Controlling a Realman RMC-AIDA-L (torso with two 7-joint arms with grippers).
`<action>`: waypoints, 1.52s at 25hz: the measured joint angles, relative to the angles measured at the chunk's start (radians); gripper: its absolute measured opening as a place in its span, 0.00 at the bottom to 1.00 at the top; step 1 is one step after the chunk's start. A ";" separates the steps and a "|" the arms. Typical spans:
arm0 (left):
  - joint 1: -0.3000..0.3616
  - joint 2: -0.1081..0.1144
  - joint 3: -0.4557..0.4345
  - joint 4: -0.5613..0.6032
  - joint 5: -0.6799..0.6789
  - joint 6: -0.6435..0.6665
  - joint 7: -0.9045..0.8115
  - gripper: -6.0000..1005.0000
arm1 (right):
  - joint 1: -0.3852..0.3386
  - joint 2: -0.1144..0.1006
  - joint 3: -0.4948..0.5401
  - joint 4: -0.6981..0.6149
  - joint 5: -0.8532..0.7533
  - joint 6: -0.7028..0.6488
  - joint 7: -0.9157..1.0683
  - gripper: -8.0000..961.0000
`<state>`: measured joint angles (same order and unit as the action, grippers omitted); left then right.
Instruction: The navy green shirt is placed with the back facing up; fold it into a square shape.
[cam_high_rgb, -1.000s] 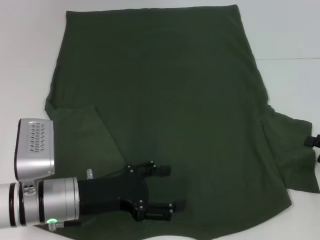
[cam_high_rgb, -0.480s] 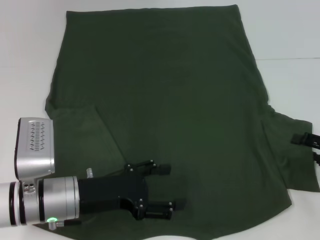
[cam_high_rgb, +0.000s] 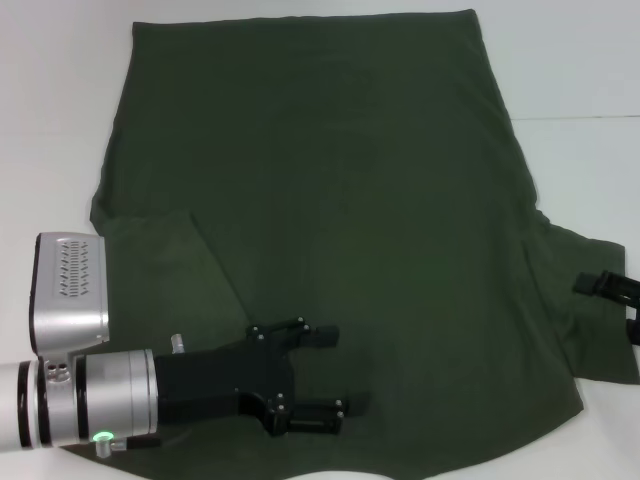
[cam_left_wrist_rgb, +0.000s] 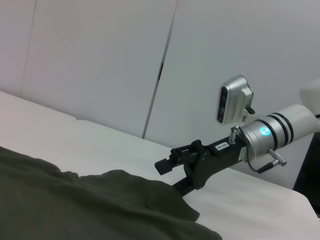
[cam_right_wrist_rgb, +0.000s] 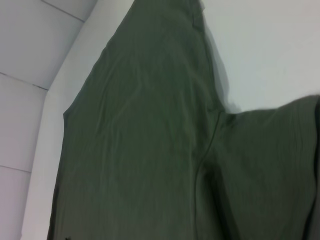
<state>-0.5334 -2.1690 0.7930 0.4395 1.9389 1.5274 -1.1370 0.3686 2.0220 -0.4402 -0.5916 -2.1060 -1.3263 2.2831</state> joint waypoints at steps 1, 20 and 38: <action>0.000 0.000 0.000 0.000 0.000 -0.001 -0.002 0.91 | -0.001 0.002 0.004 0.004 0.000 0.000 0.000 0.91; -0.003 0.000 0.005 0.004 0.000 -0.003 -0.009 0.91 | -0.018 0.006 0.075 0.051 0.002 -0.006 -0.052 0.89; -0.004 0.002 0.000 0.004 0.000 -0.002 -0.010 0.91 | -0.022 0.000 0.131 0.064 0.014 -0.012 -0.079 0.16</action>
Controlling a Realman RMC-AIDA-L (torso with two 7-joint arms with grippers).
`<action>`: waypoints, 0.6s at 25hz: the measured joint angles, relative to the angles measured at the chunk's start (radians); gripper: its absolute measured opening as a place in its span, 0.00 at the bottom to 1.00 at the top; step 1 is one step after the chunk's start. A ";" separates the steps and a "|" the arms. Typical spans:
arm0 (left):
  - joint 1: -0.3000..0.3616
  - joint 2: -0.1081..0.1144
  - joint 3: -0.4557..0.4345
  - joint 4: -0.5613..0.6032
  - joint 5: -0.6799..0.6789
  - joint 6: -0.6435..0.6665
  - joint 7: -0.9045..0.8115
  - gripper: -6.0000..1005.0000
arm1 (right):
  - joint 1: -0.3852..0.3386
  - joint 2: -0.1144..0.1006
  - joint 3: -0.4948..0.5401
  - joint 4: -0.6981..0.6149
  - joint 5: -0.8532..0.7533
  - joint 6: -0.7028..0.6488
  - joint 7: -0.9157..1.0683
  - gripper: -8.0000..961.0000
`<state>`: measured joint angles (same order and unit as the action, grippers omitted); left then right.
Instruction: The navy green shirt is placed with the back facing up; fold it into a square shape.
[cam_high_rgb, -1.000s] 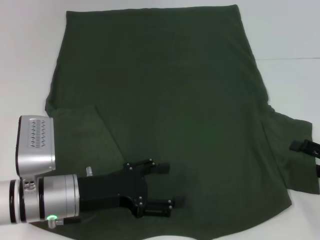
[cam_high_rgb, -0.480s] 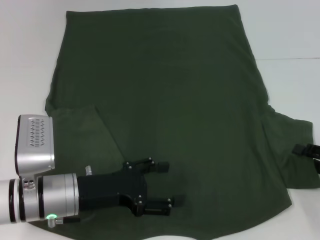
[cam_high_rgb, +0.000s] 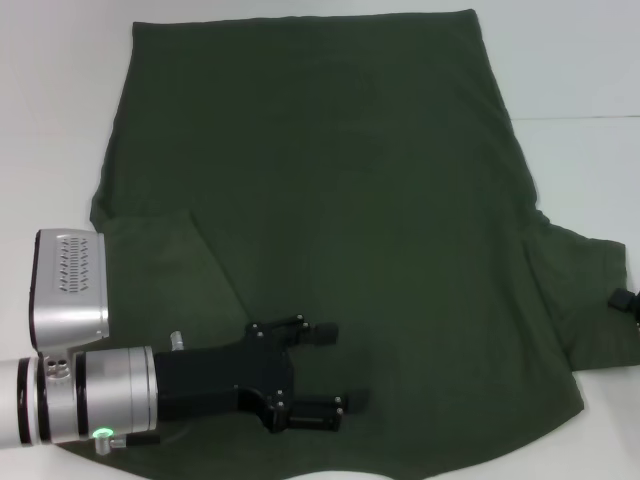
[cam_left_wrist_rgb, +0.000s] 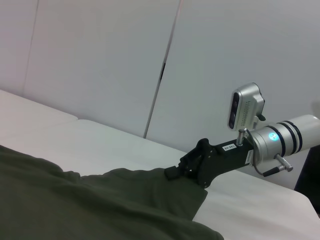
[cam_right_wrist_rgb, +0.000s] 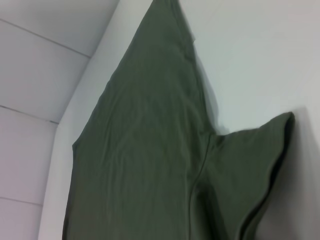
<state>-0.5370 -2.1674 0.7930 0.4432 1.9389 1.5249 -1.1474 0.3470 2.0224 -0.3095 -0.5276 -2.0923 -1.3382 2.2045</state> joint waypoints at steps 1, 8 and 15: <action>0.000 0.000 0.000 0.000 0.000 0.000 0.000 0.91 | -0.001 0.000 0.004 0.000 0.000 0.000 0.000 0.13; 0.000 0.000 0.000 0.000 0.000 0.000 0.000 0.91 | -0.002 -0.007 0.021 -0.003 0.000 0.002 0.000 0.02; 0.000 0.000 -0.002 0.000 0.000 -0.002 0.000 0.91 | 0.001 -0.052 0.036 -0.012 0.000 0.007 0.000 0.02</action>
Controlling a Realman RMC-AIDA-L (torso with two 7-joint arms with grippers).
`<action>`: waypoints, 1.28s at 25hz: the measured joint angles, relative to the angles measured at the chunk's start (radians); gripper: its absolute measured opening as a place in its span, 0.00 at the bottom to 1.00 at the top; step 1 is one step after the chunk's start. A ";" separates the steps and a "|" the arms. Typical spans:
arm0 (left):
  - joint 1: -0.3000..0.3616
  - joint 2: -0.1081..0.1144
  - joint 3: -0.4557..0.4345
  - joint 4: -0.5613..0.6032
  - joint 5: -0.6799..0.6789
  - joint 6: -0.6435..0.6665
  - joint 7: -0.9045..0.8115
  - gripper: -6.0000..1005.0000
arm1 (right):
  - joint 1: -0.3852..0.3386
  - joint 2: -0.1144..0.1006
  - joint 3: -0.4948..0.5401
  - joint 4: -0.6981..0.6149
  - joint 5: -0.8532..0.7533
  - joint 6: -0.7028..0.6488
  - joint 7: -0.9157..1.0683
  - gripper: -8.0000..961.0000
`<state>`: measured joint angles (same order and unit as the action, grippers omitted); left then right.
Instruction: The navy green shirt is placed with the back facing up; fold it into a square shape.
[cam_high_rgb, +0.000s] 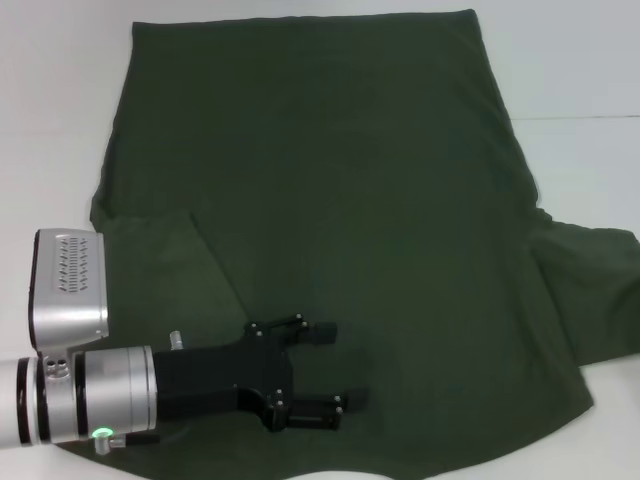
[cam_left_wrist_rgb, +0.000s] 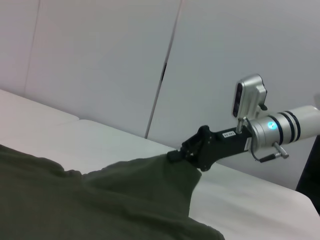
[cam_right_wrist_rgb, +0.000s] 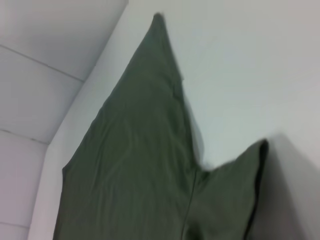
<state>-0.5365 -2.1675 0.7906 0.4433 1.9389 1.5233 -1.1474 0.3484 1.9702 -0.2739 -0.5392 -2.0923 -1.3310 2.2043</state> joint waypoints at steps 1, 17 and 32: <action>0.001 0.000 0.000 0.000 0.000 0.000 0.000 0.91 | 0.002 -0.007 0.001 0.000 0.000 0.000 0.000 0.02; 0.006 0.000 -0.002 0.000 -0.008 0.000 -0.012 0.91 | 0.062 -0.056 -0.038 -0.018 -0.011 0.057 -0.012 0.02; 0.003 0.000 -0.002 0.000 -0.008 -0.001 -0.025 0.91 | 0.144 -0.052 -0.124 -0.019 -0.011 0.151 -0.037 0.03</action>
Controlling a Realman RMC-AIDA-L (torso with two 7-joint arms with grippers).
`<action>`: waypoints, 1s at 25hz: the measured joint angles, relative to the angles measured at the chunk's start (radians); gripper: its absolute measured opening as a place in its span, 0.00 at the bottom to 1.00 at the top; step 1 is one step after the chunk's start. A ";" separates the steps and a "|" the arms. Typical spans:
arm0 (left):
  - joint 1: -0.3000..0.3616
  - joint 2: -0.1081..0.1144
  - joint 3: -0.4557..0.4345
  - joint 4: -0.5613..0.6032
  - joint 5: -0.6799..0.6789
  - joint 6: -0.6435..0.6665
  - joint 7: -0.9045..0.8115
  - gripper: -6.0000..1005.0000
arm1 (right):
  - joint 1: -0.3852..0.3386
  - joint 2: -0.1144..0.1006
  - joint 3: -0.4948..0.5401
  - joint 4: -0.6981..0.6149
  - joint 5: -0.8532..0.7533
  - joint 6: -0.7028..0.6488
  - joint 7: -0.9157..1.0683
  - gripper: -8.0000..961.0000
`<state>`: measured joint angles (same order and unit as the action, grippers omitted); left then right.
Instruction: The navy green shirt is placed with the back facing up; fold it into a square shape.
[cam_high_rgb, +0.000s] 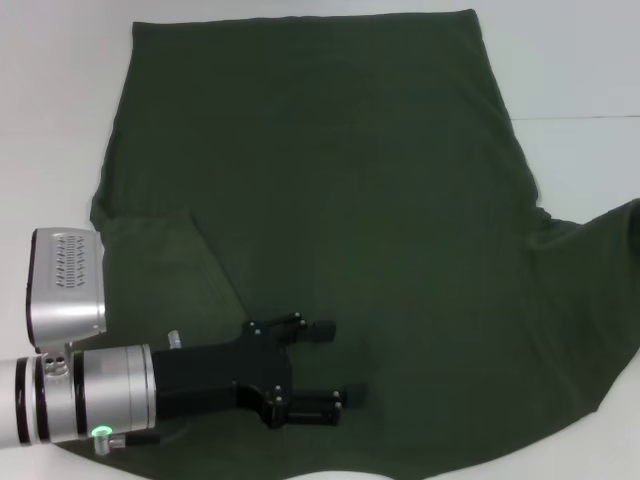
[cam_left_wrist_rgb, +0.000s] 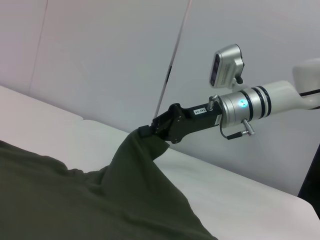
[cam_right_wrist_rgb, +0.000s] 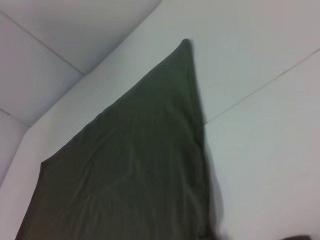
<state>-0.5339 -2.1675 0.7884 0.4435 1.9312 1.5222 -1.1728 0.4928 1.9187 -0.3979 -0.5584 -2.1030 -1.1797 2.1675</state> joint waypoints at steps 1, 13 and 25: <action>0.001 0.000 0.000 0.000 0.000 0.000 0.000 0.91 | 0.003 0.001 -0.003 0.000 0.000 0.001 0.000 0.03; 0.003 0.000 0.000 -0.003 0.000 -0.001 -0.003 0.91 | 0.008 0.009 -0.012 0.000 0.007 -0.107 -0.016 0.03; -0.001 0.001 -0.006 0.008 0.000 -0.001 -0.026 0.91 | 0.135 0.099 -0.081 0.029 0.004 -0.040 -0.017 0.03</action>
<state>-0.5351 -2.1664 0.7824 0.4517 1.9313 1.5211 -1.1987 0.6274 2.0181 -0.4788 -0.5298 -2.0985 -1.2200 2.1508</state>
